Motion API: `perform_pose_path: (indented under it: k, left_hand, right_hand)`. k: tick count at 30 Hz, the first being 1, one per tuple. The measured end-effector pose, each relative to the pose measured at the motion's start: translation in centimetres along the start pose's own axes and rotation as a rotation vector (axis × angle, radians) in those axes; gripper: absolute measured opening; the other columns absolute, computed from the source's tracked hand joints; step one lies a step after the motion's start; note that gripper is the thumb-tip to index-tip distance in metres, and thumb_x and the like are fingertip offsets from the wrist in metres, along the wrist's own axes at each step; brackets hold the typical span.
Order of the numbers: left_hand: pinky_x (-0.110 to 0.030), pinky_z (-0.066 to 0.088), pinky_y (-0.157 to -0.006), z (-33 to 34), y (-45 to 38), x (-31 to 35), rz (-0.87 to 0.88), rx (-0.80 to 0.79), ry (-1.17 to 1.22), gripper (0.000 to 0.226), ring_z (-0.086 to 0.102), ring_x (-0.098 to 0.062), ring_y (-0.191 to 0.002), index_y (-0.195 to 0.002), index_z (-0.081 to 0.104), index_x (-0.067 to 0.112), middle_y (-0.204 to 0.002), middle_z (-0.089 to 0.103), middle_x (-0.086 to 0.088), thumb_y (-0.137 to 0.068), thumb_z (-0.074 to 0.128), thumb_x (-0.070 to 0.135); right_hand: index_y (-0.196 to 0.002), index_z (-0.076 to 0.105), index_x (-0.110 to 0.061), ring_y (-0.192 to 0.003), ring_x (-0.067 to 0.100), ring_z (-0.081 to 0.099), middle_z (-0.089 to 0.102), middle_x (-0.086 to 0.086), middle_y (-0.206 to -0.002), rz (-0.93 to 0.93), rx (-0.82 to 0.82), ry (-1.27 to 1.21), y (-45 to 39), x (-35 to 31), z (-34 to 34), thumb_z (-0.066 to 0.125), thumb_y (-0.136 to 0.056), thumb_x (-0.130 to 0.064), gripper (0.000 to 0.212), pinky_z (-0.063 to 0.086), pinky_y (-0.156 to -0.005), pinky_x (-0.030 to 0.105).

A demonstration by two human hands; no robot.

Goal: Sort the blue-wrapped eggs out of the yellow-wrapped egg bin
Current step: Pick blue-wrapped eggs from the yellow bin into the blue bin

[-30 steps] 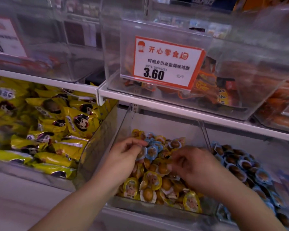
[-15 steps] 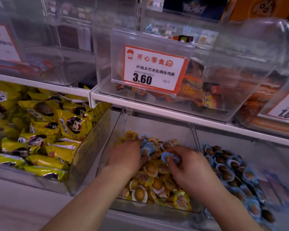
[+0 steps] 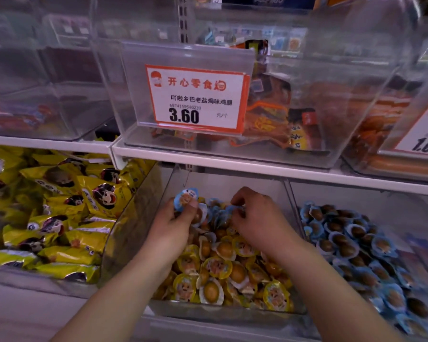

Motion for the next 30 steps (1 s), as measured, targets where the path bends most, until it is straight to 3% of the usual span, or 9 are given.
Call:
perform_pose_path:
  k: [2,7,11,16,20,23,25,27,30]
  left_hand:
    - [-0.018,0.042,-0.044,0.0,0.1,0.0,-0.005,-0.003,0.028,0.02,0.054,-0.002,-0.046,-0.1,0.067,0.021,-0.059,0.065,0.01,-0.097,0.059,0.039]
    - [-0.033,0.052,-0.071,0.1,0.0,0.3,-0.006,0.026,0.051,0.012,0.061,-0.012,-0.067,-0.103,0.064,0.026,-0.083,0.069,0.004,-0.098,0.058,0.035]
    - [-0.036,0.049,-0.066,0.1,0.1,0.0,-0.048,0.033,0.083,0.006,0.053,-0.015,-0.051,-0.098,0.062,0.024,-0.08,0.07,-0.006,-0.099,0.058,0.028]
    - [-0.04,0.055,-0.068,0.2,0.2,0.2,-0.05,0.028,0.092,0.006,0.058,-0.009,-0.05,-0.095,0.061,0.027,-0.079,0.069,0.002,-0.098,0.058,0.031]
    - [-0.054,0.056,-0.09,0.3,0.1,0.5,-0.027,0.011,0.038,0.005,0.068,-0.02,-0.086,-0.098,0.06,0.032,-0.098,0.07,0.0,-0.097,0.058,0.037]
    - [-0.055,0.056,-0.09,0.2,0.1,0.6,-0.037,0.014,0.01,0.004,0.068,-0.025,-0.088,-0.095,0.06,0.034,-0.099,0.069,-0.002,-0.097,0.058,0.037]
    - [-0.046,0.056,-0.086,0.3,0.4,1.7,0.06,-0.002,-0.078,0.005,0.068,-0.027,-0.094,-0.097,0.06,0.035,-0.097,0.068,0.003,-0.098,0.056,0.038]
    - [-0.03,0.054,-0.077,1.2,1.8,4.2,0.263,-0.02,-0.232,0.01,0.068,-0.008,-0.093,-0.104,0.058,0.038,-0.091,0.067,0.014,-0.099,0.051,0.042]
    - [-0.011,0.046,-0.082,3.9,5.7,8.1,0.531,-0.059,-0.329,0.017,0.06,0.007,-0.098,-0.116,0.054,0.041,-0.099,0.064,0.024,-0.101,0.048,0.036]
  right_hand:
    - [-0.107,0.061,-0.024,-0.094,0.021,0.066,0.07,0.003,-0.104,-0.055,-0.089,0.022,-0.2,-1.2,2.2,0.057,-0.091,-0.024,0.017,0.042,-0.067,0.024]
    - [-0.108,0.062,-0.027,-0.099,0.023,0.063,0.066,0.004,-0.11,-0.189,-0.301,0.088,1.0,-3.0,6.8,0.056,-0.087,-0.023,0.022,0.033,-0.054,0.002]
    - [-0.107,0.072,-0.031,-0.102,0.014,0.065,0.071,-0.006,-0.112,-0.106,-0.387,-0.011,0.5,-2.8,7.3,0.06,-0.082,-0.02,0.03,0.053,-0.08,0.026]
    - [-0.114,0.072,-0.029,-0.105,0.017,0.065,0.071,-0.001,-0.113,-0.028,-0.29,-0.021,0.8,-2.8,6.8,0.062,-0.083,-0.011,0.038,0.049,-0.081,0.022]
    - [-0.119,0.071,-0.024,-0.11,0.024,0.062,0.065,0.007,-0.12,0.089,-0.11,-0.044,1.0,0.0,3.4,0.06,-0.09,-0.009,0.035,0.046,-0.09,0.023]
    - [-0.111,0.073,-0.024,-0.103,0.014,0.063,0.066,0.0,-0.113,0.138,-0.066,-0.104,2.1,0.9,2.0,0.062,-0.092,-0.012,0.026,0.047,-0.085,0.019]
    - [-0.099,0.075,-0.025,-0.091,0.009,0.066,0.068,-0.003,-0.099,0.15,0.053,-0.291,3.0,0.4,0.5,0.062,-0.093,-0.011,0.02,0.048,-0.077,0.014]
    - [-0.092,0.077,-0.02,-0.078,0.018,0.072,0.074,0.006,-0.09,0.32,0.137,-0.768,4.3,1.3,-0.1,0.059,-0.095,-0.012,0.02,0.056,-0.063,0.025]
    - [-0.111,0.072,-0.006,-0.084,0.027,0.073,0.074,0.017,-0.102,0.635,-0.071,-1.649,6.5,-0.5,3.2,0.053,-0.098,-0.032,0.034,0.058,-0.07,0.04]
Point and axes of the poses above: each hand's wrist, its own y-axis away from the middle knuckle, its own z-axis out of the palm, x = y × z, the point moved 10 cm from there along -y, towards the middle knuckle
